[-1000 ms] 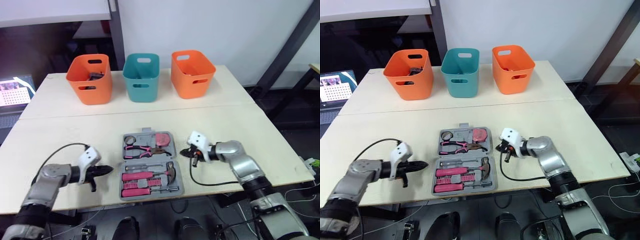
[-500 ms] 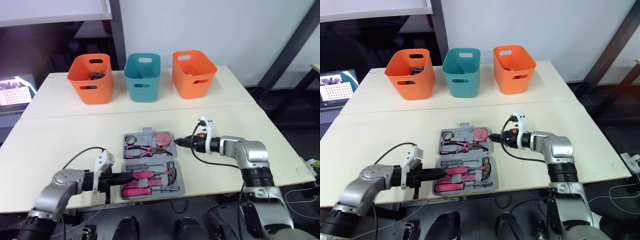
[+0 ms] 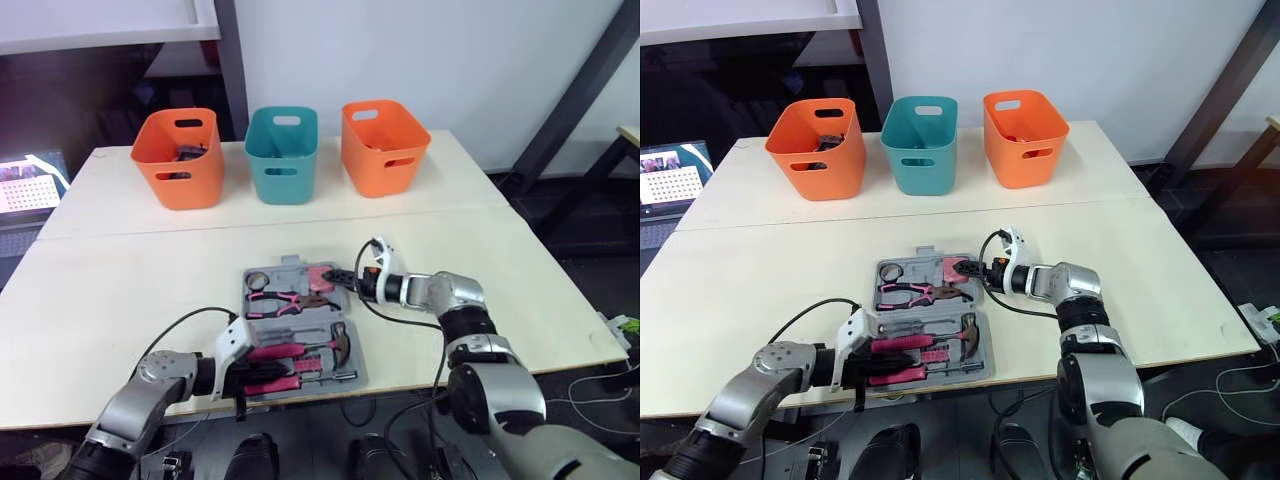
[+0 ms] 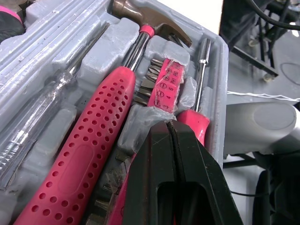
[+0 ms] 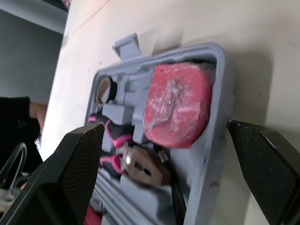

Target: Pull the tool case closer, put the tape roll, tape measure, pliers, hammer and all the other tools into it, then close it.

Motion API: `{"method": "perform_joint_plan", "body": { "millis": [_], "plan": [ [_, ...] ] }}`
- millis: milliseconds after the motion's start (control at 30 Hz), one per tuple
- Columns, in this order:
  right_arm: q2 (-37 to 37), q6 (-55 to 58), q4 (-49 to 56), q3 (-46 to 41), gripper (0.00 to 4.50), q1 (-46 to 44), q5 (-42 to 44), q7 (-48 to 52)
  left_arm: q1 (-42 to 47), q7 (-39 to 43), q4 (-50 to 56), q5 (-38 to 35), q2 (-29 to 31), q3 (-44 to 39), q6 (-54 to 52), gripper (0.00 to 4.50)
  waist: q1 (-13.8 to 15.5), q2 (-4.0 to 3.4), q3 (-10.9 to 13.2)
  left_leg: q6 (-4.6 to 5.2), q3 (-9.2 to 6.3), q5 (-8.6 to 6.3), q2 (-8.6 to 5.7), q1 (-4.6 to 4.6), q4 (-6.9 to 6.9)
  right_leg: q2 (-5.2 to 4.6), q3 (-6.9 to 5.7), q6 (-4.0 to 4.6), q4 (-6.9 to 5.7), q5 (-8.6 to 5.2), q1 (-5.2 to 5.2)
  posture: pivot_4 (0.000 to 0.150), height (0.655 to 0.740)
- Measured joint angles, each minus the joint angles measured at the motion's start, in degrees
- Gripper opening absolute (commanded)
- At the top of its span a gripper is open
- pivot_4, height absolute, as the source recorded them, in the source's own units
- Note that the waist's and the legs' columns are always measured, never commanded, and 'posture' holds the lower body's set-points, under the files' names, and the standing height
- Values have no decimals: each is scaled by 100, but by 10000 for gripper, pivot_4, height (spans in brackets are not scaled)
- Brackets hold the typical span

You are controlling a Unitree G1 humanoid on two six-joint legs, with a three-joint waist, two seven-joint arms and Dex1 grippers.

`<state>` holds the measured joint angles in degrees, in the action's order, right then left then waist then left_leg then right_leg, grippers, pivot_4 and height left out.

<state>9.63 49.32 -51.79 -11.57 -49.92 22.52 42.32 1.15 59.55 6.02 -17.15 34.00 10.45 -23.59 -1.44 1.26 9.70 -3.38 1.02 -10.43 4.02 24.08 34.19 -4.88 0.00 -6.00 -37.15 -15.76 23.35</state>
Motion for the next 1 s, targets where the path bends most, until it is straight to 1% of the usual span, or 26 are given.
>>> {"method": "perform_joint_plan", "body": {
  "millis": [167,233,367,633,800,1000],
  "plan": [
    [-157,-806,-1151,-36,44466,-437,-113,219,19,-2,-35,41,117,12,1,0,-145,-5,-5,2,1,-1,2,-47,-13,5,9,16,1,-9,-36,1500,7400],
    [-158,-975,-1427,-77,44466,-521,-130,316,17,-4,-50,40,123,14,0,0,-158,-5,-5,2,1,-2,2,-65,-19,5,9,21,2,-13,-54,1500,7400],
    [-123,-1141,-1784,-262,44466,-594,-122,554,13,-3,-47,37,129,13,0,0,-169,-6,-5,2,1,-2,2,-65,-19,5,11,22,2,-13,-54,1500,7400],
    [38,-920,-1825,-446,44466,-741,-89,1458,10,-6,-51,35,127,9,0,0,-183,-6,-5,3,1,-3,2,-65,-21,5,11,22,2,-13,-52,1500,7400],
    [78,-878,-1680,-300,44466,-748,-154,2085,13,-14,-77,31,77,2,1,0,-191,-7,-5,3,1,-4,2,-65,-22,5,12,22,2,-14,-51,1500,7400],
    [109,-861,-1533,-190,44466,-747,-158,2433,-6,-51,-71,2,59,-21,1,0,-191,-7,-5,3,1,-4,2,-64,-22,5,12,22,3,-14,-51,1500,7400]
  ]
}}
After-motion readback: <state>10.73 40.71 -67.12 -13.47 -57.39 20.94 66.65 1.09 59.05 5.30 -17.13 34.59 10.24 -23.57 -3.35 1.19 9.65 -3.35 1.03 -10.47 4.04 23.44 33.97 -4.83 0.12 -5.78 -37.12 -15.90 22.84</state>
